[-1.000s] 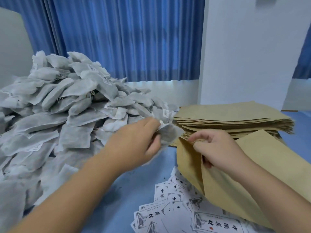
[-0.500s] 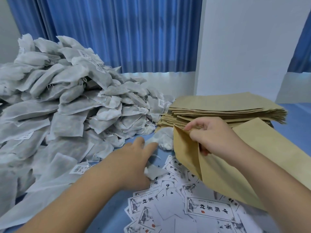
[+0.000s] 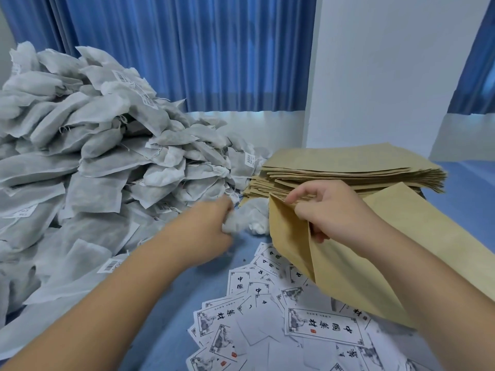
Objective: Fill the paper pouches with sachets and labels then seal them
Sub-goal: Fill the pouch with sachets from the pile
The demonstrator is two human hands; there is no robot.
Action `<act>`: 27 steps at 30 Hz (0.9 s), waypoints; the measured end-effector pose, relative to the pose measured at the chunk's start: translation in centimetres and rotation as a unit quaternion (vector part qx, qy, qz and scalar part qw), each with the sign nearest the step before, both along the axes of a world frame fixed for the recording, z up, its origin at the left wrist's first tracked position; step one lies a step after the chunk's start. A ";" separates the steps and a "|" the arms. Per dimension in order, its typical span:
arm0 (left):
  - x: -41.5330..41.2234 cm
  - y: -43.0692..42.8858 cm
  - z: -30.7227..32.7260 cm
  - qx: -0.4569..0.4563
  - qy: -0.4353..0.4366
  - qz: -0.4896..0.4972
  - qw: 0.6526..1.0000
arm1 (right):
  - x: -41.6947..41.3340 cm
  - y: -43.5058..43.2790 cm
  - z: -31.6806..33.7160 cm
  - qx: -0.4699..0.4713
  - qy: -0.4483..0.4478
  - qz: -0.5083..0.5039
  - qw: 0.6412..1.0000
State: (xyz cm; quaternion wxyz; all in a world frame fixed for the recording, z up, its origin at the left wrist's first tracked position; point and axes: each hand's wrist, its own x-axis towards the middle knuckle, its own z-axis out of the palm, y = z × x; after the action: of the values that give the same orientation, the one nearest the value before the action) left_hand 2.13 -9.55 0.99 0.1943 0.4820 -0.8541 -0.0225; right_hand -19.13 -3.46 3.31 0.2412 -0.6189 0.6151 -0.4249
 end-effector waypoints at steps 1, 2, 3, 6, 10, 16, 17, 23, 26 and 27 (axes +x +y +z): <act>0.0 0.2 0.3 -0.035 0.078 -0.025 0.996 | -0.1 0.0 0.0 0.000 -0.002 0.000 1.000; -0.1 0.7 0.7 -0.064 0.158 -0.058 0.984 | -0.1 -0.1 0.0 0.000 -0.005 0.000 1.000; -0.3 1.3 1.1 -0.078 0.219 -0.095 0.968 | -0.2 -0.1 0.0 -0.001 -0.009 -0.001 1.000; -1.5 3.3 1.4 -0.063 0.230 -0.192 0.952 | -0.2 -0.2 0.0 0.000 -0.024 0.002 1.000; -2.7 4.4 0.0 -0.013 0.131 -0.252 0.959 | -0.3 -0.1 0.1 0.007 -0.046 0.010 0.999; -4.0 3.7 1.4 -0.094 -0.056 -0.284 0.953 | 0.1 0.2 0.6 0.020 -0.033 0.021 0.999; -4.4 3.7 1.6 -0.155 -0.090 -0.262 0.948 | 0.2 0.2 0.6 0.018 -0.031 0.020 0.999; -4.8 3.8 1.2 -0.240 -0.055 -0.266 0.932 | -0.1 0.3 1.1 0.012 -0.033 0.008 0.999; -5.0 4.0 0.8 -0.233 -0.004 -0.333 0.913 | -0.1 0.2 1.2 0.021 -0.026 0.007 0.999; -5.1 4.1 0.7 -0.235 0.002 -0.351 0.906 | 0.0 0.2 1.2 0.022 -0.027 0.005 0.999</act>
State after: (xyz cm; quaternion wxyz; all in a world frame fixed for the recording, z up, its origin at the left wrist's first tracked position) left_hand -3.01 -5.44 1.71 0.2833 0.0912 -0.9483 0.1106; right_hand -19.13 -3.27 4.52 0.2734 -0.6048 0.6146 -0.4263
